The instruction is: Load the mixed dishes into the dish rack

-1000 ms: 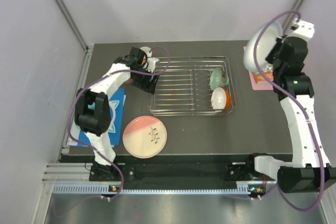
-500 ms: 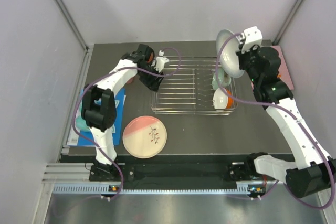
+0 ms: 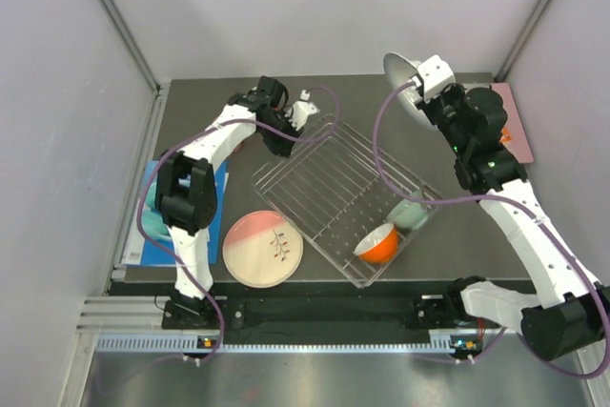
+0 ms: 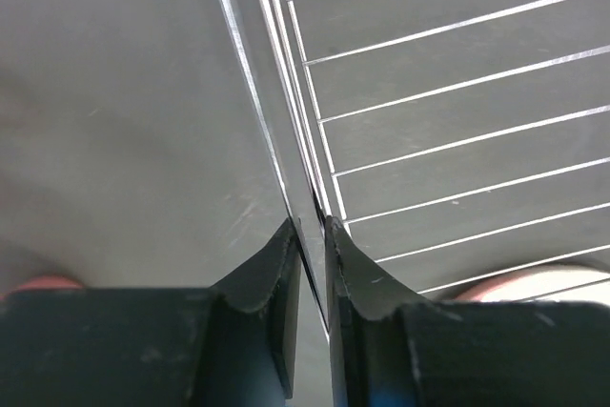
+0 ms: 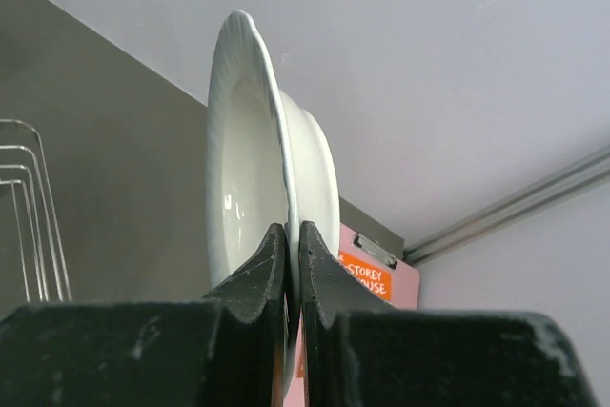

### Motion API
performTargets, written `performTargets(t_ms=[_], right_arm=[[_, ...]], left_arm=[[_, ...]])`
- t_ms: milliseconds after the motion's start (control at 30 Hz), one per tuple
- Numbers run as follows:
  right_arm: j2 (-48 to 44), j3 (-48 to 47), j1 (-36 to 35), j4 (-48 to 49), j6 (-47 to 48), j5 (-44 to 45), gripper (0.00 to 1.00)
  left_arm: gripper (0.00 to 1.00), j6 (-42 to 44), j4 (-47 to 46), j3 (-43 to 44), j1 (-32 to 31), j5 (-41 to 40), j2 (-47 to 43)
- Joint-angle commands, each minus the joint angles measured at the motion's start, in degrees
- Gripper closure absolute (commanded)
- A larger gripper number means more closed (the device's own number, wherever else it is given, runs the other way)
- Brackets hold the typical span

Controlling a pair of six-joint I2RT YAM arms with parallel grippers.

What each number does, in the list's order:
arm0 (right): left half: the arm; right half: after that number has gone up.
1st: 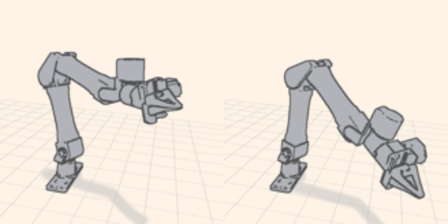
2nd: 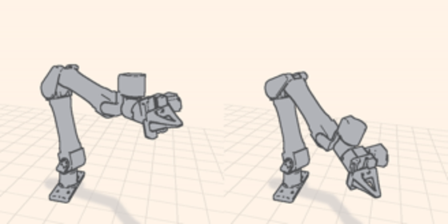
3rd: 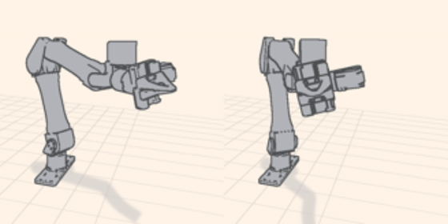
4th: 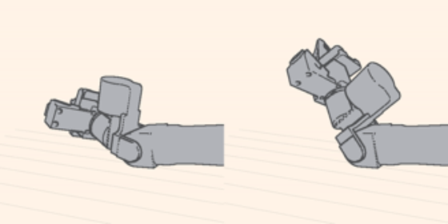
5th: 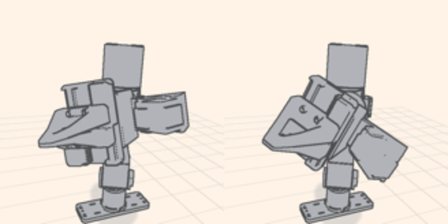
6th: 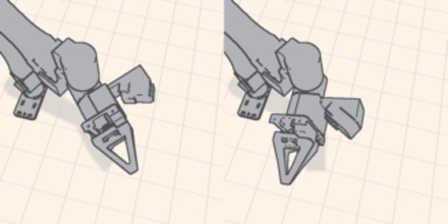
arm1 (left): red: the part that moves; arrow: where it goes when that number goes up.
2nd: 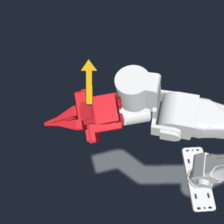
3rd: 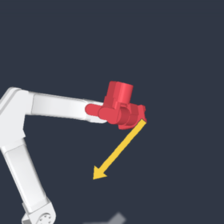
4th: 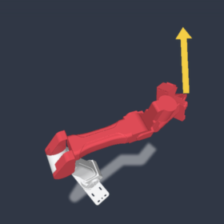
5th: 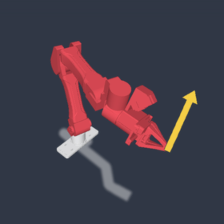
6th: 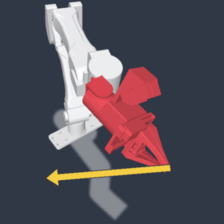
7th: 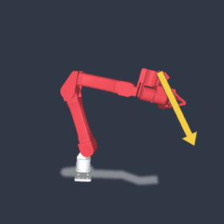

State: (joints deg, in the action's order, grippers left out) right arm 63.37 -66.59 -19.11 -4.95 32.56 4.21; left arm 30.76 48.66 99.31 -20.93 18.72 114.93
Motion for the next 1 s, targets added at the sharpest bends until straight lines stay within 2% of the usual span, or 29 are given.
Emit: performTargets(t_ms=[0, 100, 133, 200, 333, 467, 500, 633, 833, 967], right_arm=[[-1.93, -3.91, -0.92, 11.54, 0.23, -2.54, 1.00], [-4.92, -1.63, -2.41, 8.30, -2.23, -1.40, 1.00], [-7.02, -1.01, -3.81, 6.12, -3.54, -0.96, 1.00], [-9.84, 0.23, -5.66, 3.39, -5.56, 1.67, 1.00], [-17.73, 0.84, -11.80, -6.62, -10.83, 5.19, 1.00], [-21.53, -0.11, -15.16, -13.49, -14.18, 8.53, 1.00], [-21.89, -0.56, -15.16, -14.99, -14.53, 8.62, 1.00], [-22.15, -0.39, -15.34, -20.79, -14.28, 9.41, 1.00], [-22.16, 2.60, -15.34, -20.10, -12.52, 11.17, 1.00], [-21.10, 3.04, -15.34, -19.66, -10.85, 11.96, 1.00]], left_arm=[[0.80, 4.84, 1.17, 0.10, -0.69, 2.11, 0.20], [0.74, 2.91, -0.06, 0.01, -0.96, 2.11, 0.20], [0.67, 1.85, -0.84, -0.16, -1.04, 1.24, 0.38], [0.61, 0.09, -1.73, 0.10, -1.22, 0.79, 0.64], [0.53, -2.72, -3.57, 0.36, -1.31, -0.52, 1.26], [0.58, -5.53, -3.75, 1.76, -1.40, -1.31, 2.22], [0.63, -6.32, -3.75, 2.20, -1.48, -1.75, 2.66], [0.73, -12.02, -1.04, 5.54, -2.10, -4.65, 6.43], [0.89, -20.11, 3.71, 13.19, -2.54, -6.07, 13.47], [0.90, -21.62, 4.25, 15.47, -2.63, -4.13, 15.05]])
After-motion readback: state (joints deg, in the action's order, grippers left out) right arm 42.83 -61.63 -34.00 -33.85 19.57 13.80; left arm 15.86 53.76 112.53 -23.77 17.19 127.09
